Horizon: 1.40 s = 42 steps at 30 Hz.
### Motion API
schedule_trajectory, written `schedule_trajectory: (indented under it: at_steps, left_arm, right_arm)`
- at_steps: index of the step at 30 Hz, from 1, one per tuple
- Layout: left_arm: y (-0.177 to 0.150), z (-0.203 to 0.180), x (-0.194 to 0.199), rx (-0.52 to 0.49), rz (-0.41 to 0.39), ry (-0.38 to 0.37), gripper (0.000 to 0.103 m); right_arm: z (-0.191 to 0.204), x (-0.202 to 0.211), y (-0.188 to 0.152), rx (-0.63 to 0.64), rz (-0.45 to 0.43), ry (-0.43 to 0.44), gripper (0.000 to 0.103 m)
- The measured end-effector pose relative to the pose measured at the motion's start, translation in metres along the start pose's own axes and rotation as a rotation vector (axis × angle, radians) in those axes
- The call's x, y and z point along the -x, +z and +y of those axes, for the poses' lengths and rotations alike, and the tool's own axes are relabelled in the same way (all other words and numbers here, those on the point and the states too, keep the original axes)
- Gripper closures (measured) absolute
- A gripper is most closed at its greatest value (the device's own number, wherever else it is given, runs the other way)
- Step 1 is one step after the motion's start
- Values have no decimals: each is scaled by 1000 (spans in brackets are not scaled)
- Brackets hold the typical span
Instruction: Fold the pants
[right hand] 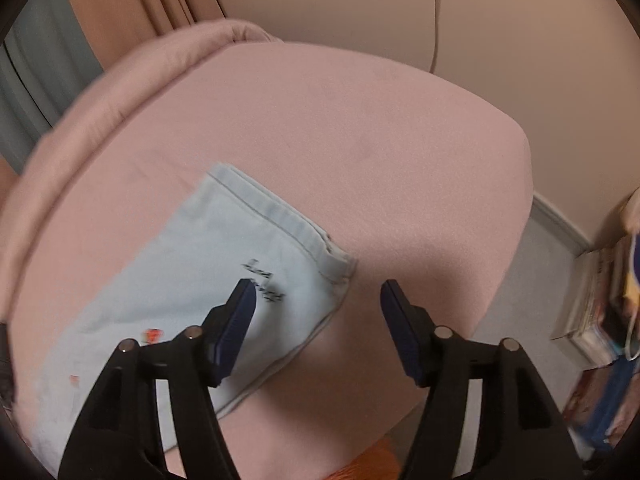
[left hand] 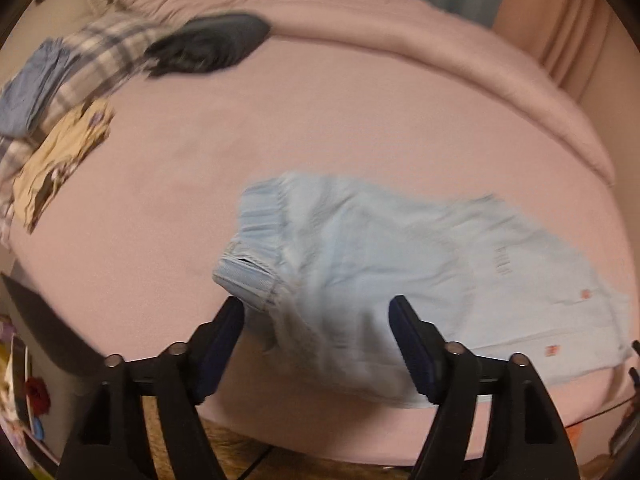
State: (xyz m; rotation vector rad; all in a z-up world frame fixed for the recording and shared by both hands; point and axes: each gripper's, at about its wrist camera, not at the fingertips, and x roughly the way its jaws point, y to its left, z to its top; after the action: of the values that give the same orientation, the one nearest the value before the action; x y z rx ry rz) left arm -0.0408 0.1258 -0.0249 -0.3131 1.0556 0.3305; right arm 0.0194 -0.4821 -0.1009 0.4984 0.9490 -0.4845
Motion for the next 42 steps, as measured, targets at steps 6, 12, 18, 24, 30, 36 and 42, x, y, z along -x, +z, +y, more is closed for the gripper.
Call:
schedule_trajectory:
  at_steps: [6,12,18,24,30,36,42]
  left_arm:
    - [5,-45,18,-88,-83,-111,18]
    - [-10,-96,-23,-157,47,-354,19]
    - [-35,-127,-72,-211,217,-368,62]
    - [-39,-133,-74,-232,197,-343,64]
    - [-37,-125,-74,-233,192,-365,64]
    - [-33,-113,-64,-204,199,-402,64]
    - [-14,-92,-35,-122,130,-503,64]
  right_arm:
    - [-9,11,2,-10,-42,1,24]
    - [-20,-2,-10,-67,10,17,24]
    - [-23,-7,-9,-105,7,74,24]
    - [-11,-26,-10,-121,59,191,46]
    - [14,-34,-17,-37,17,69,72]
    - [26,-20,-12,37,-40,22,93]
    - [85,56,-4,254,-224,120,94]
